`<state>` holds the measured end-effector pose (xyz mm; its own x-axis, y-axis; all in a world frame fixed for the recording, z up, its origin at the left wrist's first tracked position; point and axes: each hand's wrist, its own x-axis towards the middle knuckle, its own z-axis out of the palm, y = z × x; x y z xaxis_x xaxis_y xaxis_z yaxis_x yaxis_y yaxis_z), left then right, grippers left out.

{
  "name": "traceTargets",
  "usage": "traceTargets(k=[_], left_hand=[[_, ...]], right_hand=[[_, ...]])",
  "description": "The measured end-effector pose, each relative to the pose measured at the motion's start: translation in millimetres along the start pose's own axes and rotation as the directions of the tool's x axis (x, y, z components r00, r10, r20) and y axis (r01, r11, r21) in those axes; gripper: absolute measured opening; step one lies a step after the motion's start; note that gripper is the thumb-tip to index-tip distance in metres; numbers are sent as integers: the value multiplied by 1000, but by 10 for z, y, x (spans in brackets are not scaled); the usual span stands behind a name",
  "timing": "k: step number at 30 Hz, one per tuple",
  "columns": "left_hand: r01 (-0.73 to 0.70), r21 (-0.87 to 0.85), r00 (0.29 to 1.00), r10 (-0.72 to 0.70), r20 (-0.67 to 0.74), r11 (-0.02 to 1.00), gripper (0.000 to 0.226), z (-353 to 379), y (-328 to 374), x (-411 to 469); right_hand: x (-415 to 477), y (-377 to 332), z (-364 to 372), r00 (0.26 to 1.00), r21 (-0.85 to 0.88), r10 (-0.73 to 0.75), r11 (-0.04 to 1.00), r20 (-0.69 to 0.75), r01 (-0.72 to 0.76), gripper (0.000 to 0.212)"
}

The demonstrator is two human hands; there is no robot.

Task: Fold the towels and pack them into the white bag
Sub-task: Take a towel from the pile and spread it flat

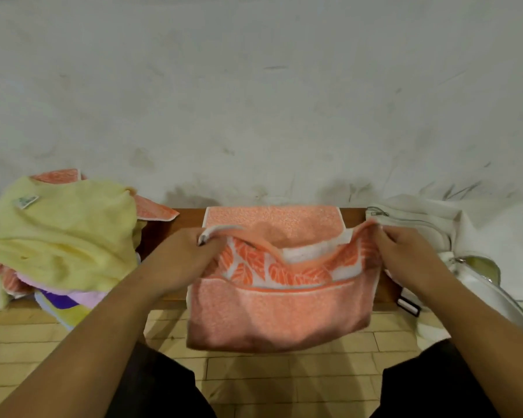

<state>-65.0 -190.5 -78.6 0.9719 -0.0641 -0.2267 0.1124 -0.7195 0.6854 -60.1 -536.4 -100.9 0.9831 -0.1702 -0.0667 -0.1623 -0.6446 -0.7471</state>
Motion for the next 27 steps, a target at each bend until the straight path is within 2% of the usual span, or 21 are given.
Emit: traceTargets(k=[2,3,6,8,11,14,16,18,21,23,25,27], left_hand=[[32,-12,994,-33,-101,999,35,4,-55,260],[51,-33,993,-54,-101,998,36,41,-122,378],[97,-8,992,-96,85,995,38,269,-428,637],[123,29,976,-127,176,992,35,383,-506,713],[150,81,971,-163,173,985,40,447,-431,749],[127,212,963,-172,206,969,50,446,-392,701],[84,248,953,-151,263,965,42,441,-470,659],[102,261,945,-176,276,960,32,442,-528,612],[70,271,963,-135,232,960,23,411,-475,540],[44,218,979,-86,185,975,16,346,-405,535],[35,120,991,-49,123,992,15,263,-318,547],[29,9,999,-29,28,1000,18,215,-257,587]], right_hand=[[190,19,67,999,80,30,996,-16,-29,54],[253,69,146,999,97,36,995,19,-38,48],[337,310,473,977,162,35,984,210,-70,28],[379,441,598,971,162,47,983,235,-87,25],[442,458,584,971,73,68,994,229,-86,24],[455,478,531,966,-51,105,994,235,-95,25],[447,511,506,946,-159,160,980,281,-119,29],[428,531,483,930,-241,192,963,313,-118,30],[408,474,424,936,-248,185,962,299,-111,29],[414,402,389,946,-202,170,973,277,-116,31],[443,312,339,971,-137,128,985,201,-102,35],[481,206,284,995,-9,70,998,65,-70,33]])
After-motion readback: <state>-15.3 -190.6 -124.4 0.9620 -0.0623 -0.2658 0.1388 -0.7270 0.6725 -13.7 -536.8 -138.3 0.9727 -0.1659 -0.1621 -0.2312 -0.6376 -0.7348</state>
